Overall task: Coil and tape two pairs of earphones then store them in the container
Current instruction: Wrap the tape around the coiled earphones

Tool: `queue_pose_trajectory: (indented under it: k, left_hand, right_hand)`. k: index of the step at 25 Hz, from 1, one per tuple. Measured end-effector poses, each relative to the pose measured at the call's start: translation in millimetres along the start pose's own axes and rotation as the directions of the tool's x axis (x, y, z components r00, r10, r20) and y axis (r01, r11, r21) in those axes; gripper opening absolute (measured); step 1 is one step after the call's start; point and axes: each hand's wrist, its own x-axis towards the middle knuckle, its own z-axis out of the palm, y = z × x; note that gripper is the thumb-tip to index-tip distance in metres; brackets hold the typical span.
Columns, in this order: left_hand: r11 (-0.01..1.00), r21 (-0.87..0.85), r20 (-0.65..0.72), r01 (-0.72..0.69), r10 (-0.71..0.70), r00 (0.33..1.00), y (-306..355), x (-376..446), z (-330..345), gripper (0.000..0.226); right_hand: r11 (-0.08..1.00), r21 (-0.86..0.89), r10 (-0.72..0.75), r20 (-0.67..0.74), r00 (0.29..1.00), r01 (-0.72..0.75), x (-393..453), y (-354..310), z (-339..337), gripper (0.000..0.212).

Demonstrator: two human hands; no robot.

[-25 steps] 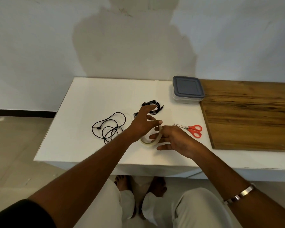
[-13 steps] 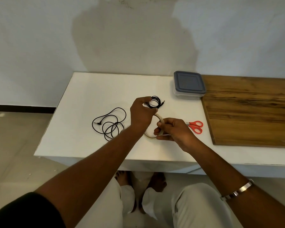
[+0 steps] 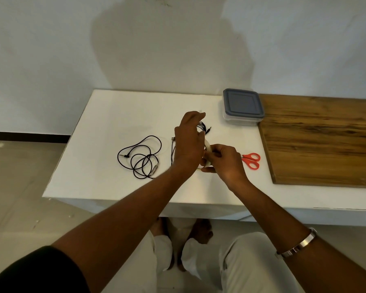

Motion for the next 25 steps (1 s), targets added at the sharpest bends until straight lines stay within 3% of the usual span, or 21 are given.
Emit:
queue_pose_trajectory:
  k: [2, 4, 6, 11, 12, 16, 19, 22, 25]
  left_hand:
    - [0.992, -0.075, -0.05, 0.106, -0.11, 0.993, 2, 3, 0, 0.047]
    - [0.935, -0.199, -0.119, 0.293, -0.32, 0.94, 5, 4, 0, 0.048]
    - [0.888, -0.251, -0.141, 0.384, -0.426, 0.894, 7, 1, 0, 0.048]
    - [0.959, -0.199, -0.104, 0.2, -0.224, 0.969, 12, -10, 1, 0.046]
    - [0.957, -0.195, -0.095, 0.214, -0.235, 0.967, 12, -10, 2, 0.046]
    - [0.791, -0.344, -0.099, 0.505, -0.566, 0.818, 8, -7, 2, 0.046]
    - [0.678, -0.413, 0.002, 0.608, -0.667, 0.745, 7, -12, 4, 0.049]
    - [0.661, -0.416, 0.039, 0.625, -0.674, 0.738, 3, -27, 11, 0.05]
    - [0.694, -0.374, 0.009, 0.615, -0.66, 0.751, -3, -37, 22, 0.051]
  right_hand:
    - [0.999, -0.038, -0.023, -0.012, 1.0, 0.022, 1, 1, 0, 0.011]
    - [0.999, -0.042, -0.021, -0.015, 1.0, 0.021, 2, 2, 1, 0.016]
    - [0.999, -0.049, -0.025, -0.032, 0.999, 0.023, 2, 4, 2, 0.017]
    - [0.996, -0.085, -0.05, -0.115, 0.992, 0.041, 1, 4, 6, 0.012]
    - [0.996, -0.083, -0.047, -0.126, 0.991, 0.036, 2, 5, 5, 0.015]
    - [0.999, -0.039, 0.002, -0.098, 0.995, -0.006, 7, 7, 3, 0.02]
    - [0.985, 0.102, 0.138, -0.011, 0.99, -0.136, 5, 9, 3, 0.022]
    - [0.91, 0.262, 0.325, 0.033, 0.945, -0.322, 3, 11, 0, 0.043]
    - [0.878, 0.265, 0.409, 0.016, 0.912, -0.399, 6, 18, 1, 0.05]
